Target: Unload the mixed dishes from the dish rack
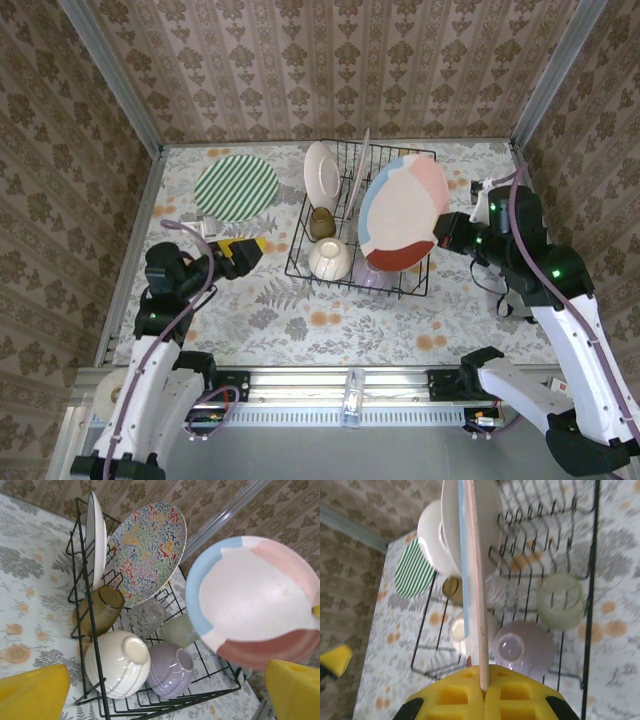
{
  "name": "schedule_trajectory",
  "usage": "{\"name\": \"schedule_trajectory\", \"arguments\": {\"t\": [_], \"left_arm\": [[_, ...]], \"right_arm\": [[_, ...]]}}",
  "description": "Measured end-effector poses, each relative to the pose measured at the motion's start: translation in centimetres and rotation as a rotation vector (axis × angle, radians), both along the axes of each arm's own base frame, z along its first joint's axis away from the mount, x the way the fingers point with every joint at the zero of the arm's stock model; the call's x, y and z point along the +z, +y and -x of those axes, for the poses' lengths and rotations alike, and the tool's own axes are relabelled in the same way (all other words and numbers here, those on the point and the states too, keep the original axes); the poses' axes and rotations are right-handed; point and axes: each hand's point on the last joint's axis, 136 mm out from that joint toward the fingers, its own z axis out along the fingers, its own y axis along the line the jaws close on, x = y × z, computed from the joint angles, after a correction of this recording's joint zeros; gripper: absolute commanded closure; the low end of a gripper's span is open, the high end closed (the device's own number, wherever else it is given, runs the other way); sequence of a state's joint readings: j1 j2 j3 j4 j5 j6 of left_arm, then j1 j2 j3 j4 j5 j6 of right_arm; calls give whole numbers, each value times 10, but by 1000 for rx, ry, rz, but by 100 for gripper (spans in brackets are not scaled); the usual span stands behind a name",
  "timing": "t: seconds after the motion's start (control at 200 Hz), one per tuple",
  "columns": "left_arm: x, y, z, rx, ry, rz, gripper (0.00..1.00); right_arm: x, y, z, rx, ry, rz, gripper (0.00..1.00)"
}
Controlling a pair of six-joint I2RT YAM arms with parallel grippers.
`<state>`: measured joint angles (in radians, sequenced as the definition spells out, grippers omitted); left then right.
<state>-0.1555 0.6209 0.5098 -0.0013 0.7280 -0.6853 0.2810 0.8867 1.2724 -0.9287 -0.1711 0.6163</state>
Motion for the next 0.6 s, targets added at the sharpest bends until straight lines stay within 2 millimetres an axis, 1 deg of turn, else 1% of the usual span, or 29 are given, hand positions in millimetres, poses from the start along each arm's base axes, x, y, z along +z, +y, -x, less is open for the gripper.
{"name": "schedule_trajectory", "arguments": {"t": [0.155, 0.32, 0.435, 0.6], "left_arm": [[-7, -10, -5, -61, 49, 25, 0], [-8, -23, 0, -141, 73, 48, 0], [-8, -31, 5, -194, 84, 58, 0], [-11, -41, 11, -254, 111, 67, 0]], "right_arm": [[-21, 22, 21, 118, 93, -89, 100], [-39, 43, 33, 220, 166, -186, 100], [-37, 56, 33, 271, 162, -256, 100], [-22, 72, 27, 340, 113, -350, 100]]}}
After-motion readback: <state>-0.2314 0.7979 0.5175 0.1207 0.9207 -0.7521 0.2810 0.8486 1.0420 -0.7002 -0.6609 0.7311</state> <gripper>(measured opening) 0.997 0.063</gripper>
